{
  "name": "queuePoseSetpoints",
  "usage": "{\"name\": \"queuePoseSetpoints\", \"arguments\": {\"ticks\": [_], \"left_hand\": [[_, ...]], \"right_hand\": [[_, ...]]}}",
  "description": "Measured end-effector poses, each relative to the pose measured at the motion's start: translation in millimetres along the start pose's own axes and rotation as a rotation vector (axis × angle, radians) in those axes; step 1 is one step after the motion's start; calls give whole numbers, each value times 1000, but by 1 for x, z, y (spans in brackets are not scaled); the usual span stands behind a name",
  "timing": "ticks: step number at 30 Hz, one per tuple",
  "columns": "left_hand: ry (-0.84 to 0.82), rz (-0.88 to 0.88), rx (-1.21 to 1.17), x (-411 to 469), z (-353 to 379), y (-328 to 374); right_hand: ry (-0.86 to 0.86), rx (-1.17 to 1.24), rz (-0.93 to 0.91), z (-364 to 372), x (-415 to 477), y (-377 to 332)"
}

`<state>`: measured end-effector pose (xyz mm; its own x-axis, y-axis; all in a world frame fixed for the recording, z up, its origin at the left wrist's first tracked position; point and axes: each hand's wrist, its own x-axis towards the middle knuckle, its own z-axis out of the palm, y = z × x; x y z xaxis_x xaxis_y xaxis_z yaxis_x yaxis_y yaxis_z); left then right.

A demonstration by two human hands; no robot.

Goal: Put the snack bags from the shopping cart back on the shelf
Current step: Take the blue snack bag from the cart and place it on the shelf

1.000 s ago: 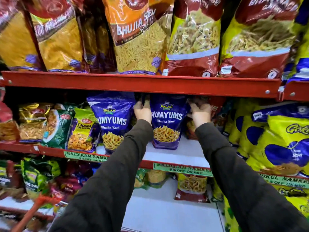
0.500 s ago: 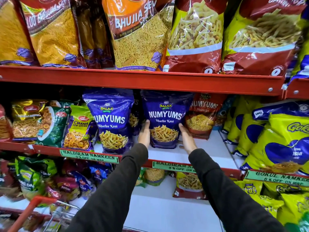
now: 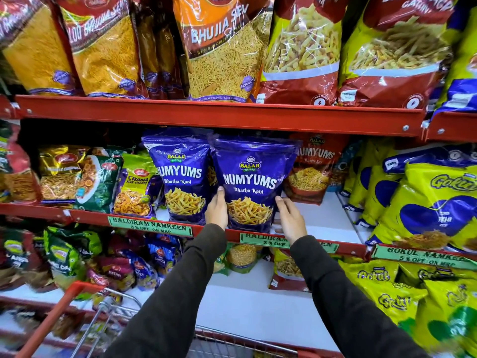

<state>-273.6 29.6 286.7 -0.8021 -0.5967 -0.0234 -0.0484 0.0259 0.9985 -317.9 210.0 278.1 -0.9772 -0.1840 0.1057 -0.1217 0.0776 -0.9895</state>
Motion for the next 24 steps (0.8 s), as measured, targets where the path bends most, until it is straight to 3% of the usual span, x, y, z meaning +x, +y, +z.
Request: {"name": "queuePoseSetpoints", "arguments": {"ticks": [6,14,19,24], "left_hand": [[-8,10,34,-9,-3,6],[259,344,-101,-66,7,-28],[191,424,-36,-103,16,-85],[60,325,224,-146,9,-166]], "right_hand": [[-41,-57,0,-2,-9,-5],[166,-183,-217,-12,-48,21],[105,-361,-293,-30,-87,66],[-82,-480,-65,-56,-141,139]]}}
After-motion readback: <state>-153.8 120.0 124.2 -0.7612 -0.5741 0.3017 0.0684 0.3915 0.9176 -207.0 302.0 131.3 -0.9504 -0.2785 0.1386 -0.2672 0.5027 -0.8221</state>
